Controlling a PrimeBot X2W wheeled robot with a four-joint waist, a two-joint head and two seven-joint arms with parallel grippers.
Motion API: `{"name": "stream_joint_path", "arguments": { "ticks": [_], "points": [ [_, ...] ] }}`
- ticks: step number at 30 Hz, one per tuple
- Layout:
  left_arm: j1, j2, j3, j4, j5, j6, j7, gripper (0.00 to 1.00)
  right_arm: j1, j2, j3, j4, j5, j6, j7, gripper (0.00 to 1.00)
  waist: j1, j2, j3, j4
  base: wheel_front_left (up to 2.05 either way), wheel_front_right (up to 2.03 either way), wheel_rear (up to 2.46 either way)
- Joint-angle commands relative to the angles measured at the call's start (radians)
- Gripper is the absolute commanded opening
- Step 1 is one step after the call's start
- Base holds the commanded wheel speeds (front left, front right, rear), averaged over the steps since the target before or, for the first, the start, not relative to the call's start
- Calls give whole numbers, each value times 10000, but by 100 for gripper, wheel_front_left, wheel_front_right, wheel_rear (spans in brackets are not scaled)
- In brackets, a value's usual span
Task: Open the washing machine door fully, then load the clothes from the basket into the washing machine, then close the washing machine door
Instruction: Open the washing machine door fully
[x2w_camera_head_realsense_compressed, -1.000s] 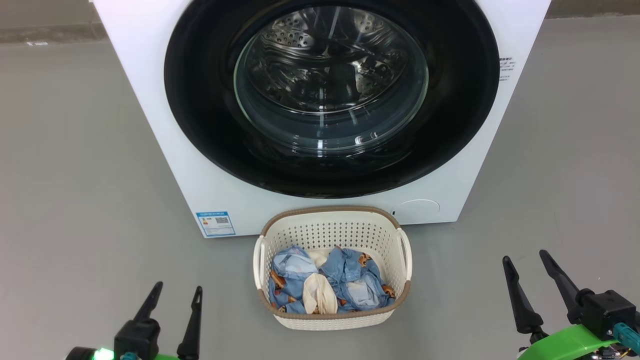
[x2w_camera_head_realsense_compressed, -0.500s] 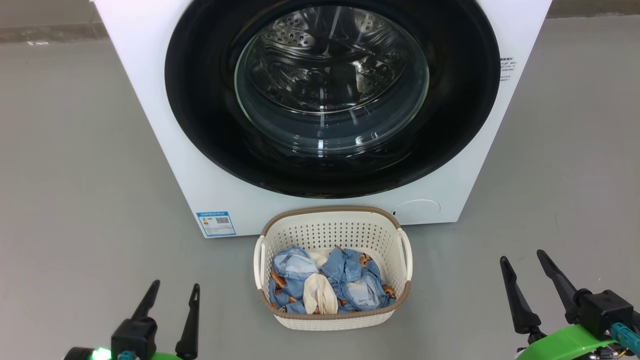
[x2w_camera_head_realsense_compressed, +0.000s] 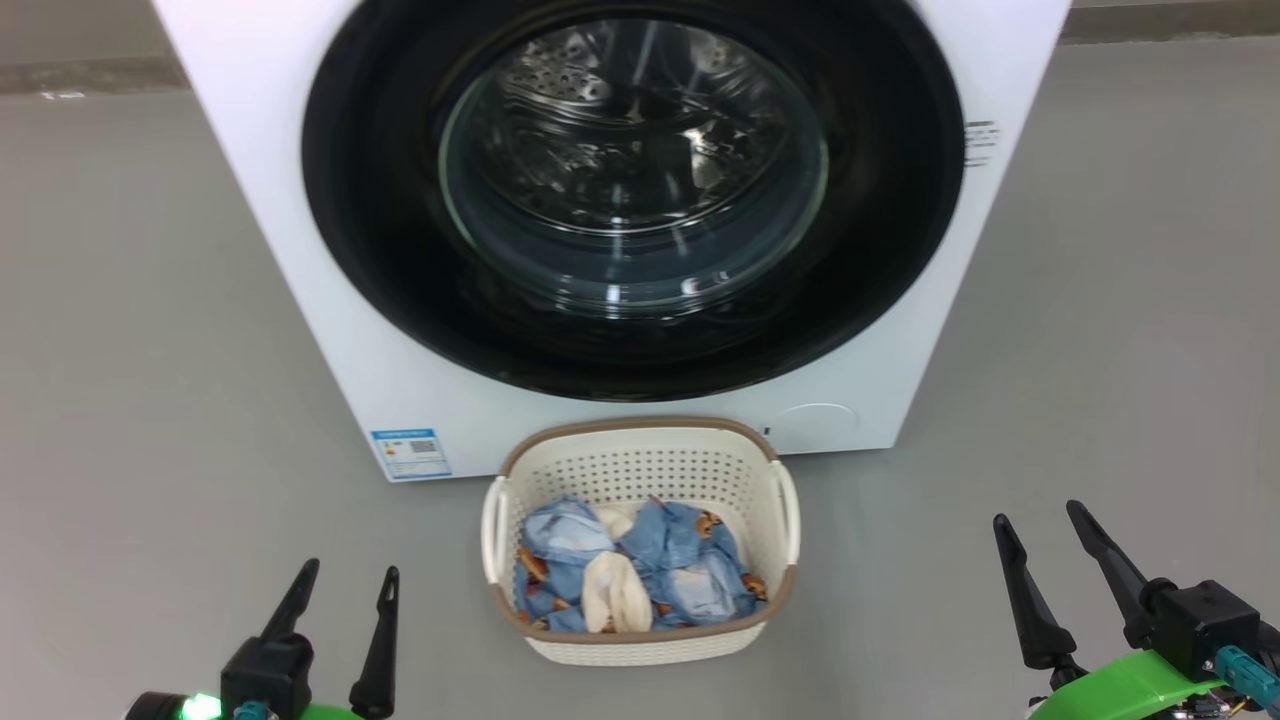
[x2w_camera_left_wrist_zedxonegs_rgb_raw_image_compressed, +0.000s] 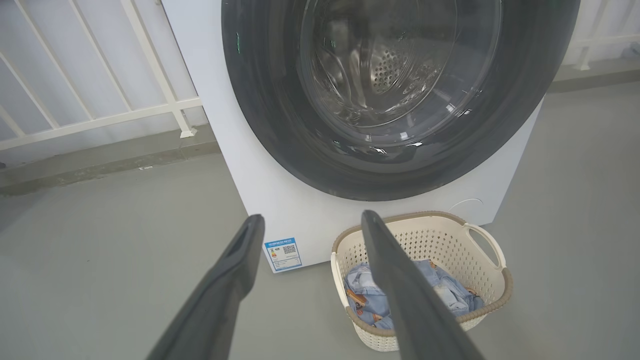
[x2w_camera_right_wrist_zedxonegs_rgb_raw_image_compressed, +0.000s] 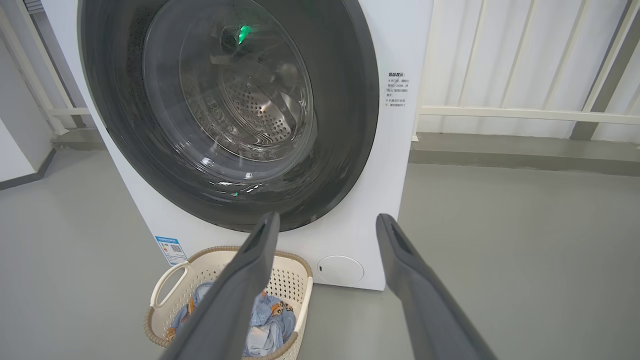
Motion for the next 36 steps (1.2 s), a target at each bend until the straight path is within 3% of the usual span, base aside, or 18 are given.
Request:
{"name": "stream_joint_path", "arguments": {
  "ticks": [1, 19, 36],
  "points": [
    [-494, 102, 330, -298, 69, -35, -134, 100, -271, -165, 208, -234, 12, 16, -120, 100, 0, 0, 16, -16, 100, 100, -199],
    [-510, 4, 557, -642, -86, -65, -134, 100, -294, -124, 213, -244, 79, 16, -120, 100, 0, 0, 150, -76, 101, 101, -202],
    [-339, -94, 637, -654, -152, -167, -134, 100, -276, -124, 346, -276, 74, 16, -120, 100, 0, 0, 60, -99, 11, 11, -22]
  ]
}}
